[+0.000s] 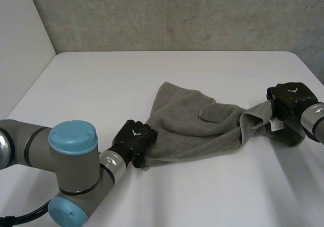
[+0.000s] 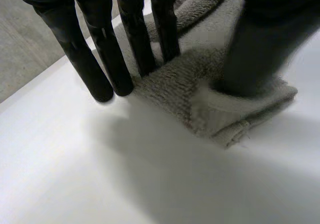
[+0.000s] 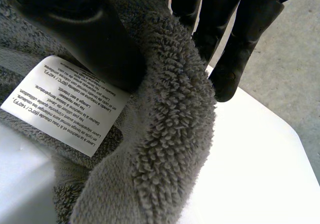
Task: Fold the towel.
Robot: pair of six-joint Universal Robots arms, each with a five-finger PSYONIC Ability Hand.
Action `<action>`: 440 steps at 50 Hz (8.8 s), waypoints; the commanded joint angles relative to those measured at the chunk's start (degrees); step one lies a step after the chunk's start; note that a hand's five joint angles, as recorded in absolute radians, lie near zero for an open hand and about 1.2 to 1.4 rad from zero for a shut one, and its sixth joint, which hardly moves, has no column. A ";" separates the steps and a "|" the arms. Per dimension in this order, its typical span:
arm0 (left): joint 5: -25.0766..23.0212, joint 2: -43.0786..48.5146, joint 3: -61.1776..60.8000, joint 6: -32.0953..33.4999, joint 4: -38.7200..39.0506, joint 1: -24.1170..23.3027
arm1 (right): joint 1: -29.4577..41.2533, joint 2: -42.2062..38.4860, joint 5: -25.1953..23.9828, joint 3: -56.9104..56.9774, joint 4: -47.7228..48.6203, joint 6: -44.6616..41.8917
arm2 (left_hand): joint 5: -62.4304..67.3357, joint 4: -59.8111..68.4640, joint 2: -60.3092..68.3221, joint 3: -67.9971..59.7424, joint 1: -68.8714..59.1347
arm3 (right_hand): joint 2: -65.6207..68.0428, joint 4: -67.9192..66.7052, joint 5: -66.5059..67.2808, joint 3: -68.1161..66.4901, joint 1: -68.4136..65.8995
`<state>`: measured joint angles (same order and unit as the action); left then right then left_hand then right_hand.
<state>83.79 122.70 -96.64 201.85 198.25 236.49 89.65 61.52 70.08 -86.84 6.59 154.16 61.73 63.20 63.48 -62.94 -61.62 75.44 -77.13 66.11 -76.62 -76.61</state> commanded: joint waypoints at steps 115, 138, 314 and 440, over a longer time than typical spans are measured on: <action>-6.09 -9.50 1.10 -5.33 -2.78 13.91 | 15.82 13.89 7.08 -21.36 3.87 -2.99 | 8.27 16.80 16.52 -17.06 -18.38 | -61.65 63.34 -62.32 62.83 62.83; -6.18 -8.80 1.10 -5.68 -2.34 14.08 | 19.25 1.67 12.96 -15.91 14.77 -3.34 | 8.27 16.80 16.52 -17.06 -18.38 | -39.46 41.15 -40.13 40.64 40.64; -5.48 -27.25 -3.04 13.92 -16.05 22.96 | 3.16 22.94 -1.62 2.45 -39.74 -25.24 | 8.27 16.80 16.52 -17.06 -18.38 | 4.56 -2.87 3.89 -3.38 -3.39; -5.83 21.61 34.67 19.19 5.04 19.27 | 16.61 -21.09 15.26 26.10 3.25 -28.83 | 1.96 10.50 10.22 -10.75 -12.08 | 4.56 -2.87 3.89 -3.38 -3.39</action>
<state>77.98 141.06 -63.21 217.22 200.31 256.06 105.92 43.77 85.16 -61.73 8.73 125.49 86.82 87.40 87.14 -88.85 -83.88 75.73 -76.87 69.43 -76.53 -76.80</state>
